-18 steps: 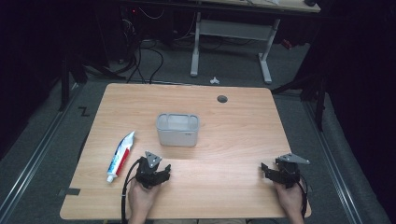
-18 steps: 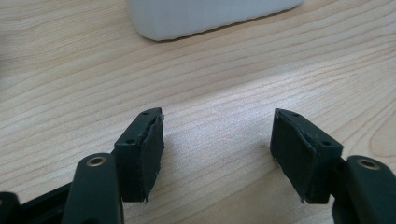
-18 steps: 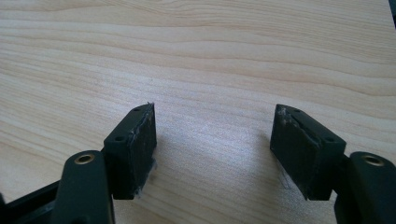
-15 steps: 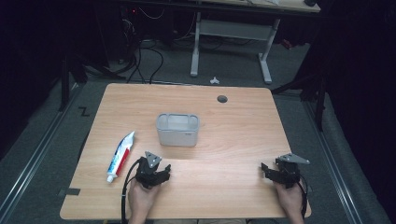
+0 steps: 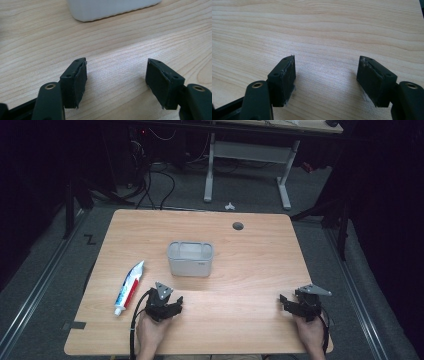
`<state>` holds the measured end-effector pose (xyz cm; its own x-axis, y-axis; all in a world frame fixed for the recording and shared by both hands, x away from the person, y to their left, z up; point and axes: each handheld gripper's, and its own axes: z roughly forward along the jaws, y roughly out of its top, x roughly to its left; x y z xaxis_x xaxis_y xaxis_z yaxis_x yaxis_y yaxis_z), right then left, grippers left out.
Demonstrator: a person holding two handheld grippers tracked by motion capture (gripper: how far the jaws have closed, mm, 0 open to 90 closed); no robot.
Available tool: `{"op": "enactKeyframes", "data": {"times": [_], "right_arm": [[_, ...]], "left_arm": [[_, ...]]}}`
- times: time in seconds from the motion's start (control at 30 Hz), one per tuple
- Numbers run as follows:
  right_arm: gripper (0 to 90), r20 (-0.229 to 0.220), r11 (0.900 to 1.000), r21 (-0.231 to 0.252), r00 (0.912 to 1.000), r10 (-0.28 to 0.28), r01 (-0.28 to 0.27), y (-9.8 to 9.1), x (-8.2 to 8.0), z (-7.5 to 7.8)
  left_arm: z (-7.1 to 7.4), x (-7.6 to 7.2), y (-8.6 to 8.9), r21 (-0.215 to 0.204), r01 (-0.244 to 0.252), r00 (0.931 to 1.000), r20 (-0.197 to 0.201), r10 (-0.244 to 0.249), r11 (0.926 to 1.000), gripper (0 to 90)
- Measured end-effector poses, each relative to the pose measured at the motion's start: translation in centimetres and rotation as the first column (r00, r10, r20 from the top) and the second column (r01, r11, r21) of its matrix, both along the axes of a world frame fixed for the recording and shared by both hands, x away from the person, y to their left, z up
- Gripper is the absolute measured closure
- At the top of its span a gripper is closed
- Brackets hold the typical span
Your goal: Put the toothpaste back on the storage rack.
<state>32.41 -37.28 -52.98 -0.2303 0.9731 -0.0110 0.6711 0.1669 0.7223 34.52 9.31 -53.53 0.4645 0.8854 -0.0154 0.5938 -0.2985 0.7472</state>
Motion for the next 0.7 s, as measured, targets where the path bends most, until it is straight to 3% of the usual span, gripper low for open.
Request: {"op": "enactKeyframes", "data": {"times": [0.7], "right_arm": [[31.5, 0.0, 1.0, 0.003, 1.0, -0.001, 0.001, -0.02, 0.0, 0.01]], "left_arm": [[0.28, -0.11, 0.51, -0.018, -0.002, 0.9999, -0.014, 0.001, 0.9998, 31.2]]}}
